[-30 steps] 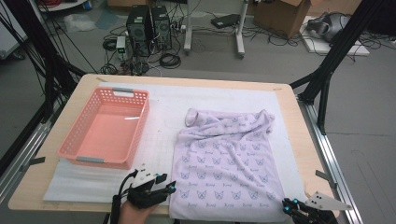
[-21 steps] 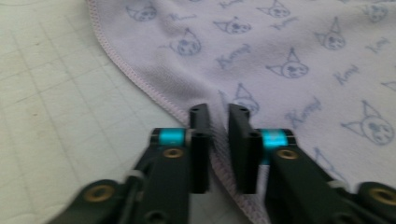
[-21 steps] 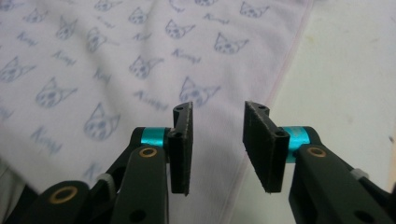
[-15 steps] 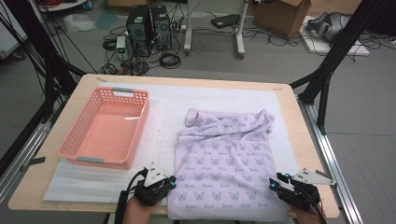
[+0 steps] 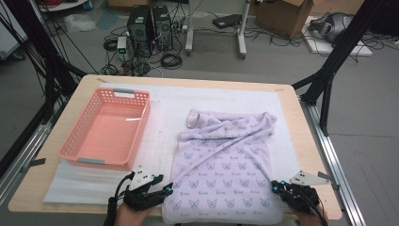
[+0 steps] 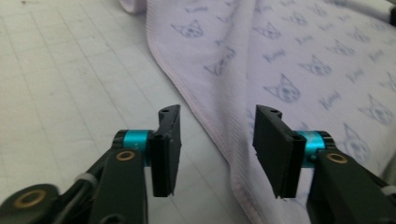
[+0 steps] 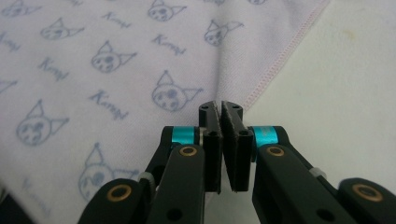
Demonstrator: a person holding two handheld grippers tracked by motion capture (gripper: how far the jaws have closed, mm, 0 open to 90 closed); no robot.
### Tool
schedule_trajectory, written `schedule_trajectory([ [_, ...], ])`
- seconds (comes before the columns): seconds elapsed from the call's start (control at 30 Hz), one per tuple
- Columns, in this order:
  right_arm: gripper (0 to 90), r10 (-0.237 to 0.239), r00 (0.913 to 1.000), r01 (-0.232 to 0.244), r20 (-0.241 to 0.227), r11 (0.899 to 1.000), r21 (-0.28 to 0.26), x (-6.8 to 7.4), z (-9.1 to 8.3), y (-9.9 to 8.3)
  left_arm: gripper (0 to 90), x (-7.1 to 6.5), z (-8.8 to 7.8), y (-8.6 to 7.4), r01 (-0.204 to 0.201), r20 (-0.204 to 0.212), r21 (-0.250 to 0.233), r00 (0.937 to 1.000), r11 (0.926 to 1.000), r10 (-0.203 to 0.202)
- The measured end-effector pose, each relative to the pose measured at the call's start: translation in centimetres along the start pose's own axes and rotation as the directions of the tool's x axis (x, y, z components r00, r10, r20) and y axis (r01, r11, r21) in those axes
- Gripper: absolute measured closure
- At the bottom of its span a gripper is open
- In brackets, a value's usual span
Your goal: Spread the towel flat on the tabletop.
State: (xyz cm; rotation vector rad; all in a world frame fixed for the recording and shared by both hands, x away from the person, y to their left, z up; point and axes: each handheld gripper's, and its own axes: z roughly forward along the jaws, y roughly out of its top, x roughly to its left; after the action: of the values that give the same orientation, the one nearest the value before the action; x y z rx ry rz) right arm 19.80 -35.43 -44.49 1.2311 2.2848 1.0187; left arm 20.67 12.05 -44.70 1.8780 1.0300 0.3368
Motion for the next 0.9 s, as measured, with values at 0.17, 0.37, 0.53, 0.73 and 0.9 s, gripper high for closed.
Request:
schedule_trajectory([
  [0.17, 86.8, -0.027, 0.9996, 0.027, 0.001, 0.999, 0.022, -0.5, -2.1, -1.6, 49.8, 0.0, 1.5, 0.8, 0.003, 0.003, 0.016, 1.0, 0.9999, -0.003],
  [0.37, 62.2, 0.0, 0.9996, 0.0, 0.029, 1.0, -0.031, -0.5, -2.2, -1.4, 53.7, -1.7, 4.0, 1.4, -0.052, -0.019, 0.063, 0.9984, 0.9966, 0.053],
  [0.53, 58.3, 0.049, 0.997, -0.045, 0.06, 0.997, -0.066, -0.7, -1.6, -0.8, 86.1, -2.0, 3.6, 1.3, -0.094, -0.048, 0.084, 0.994, 0.992, 0.098],
  [0.73, 58.3, 0.07, 0.9959, -0.066, 0.057, 0.995, -0.073, -0.9, -1.1, -0.5, 86.3, -1.7, -0.1, -0.5, -0.108, -0.031, 0.087, 0.9934, 0.9904, 0.111],
  [0.9, 56.7, 0.066, 0.9972, -0.063, 0.036, 0.995, -0.074, -0.6, -0.1, 0.3, 85.6, -1.7, -2.5, -1.4, -0.126, -0.013, 0.08, 0.9918, 0.9889, 0.127],
])
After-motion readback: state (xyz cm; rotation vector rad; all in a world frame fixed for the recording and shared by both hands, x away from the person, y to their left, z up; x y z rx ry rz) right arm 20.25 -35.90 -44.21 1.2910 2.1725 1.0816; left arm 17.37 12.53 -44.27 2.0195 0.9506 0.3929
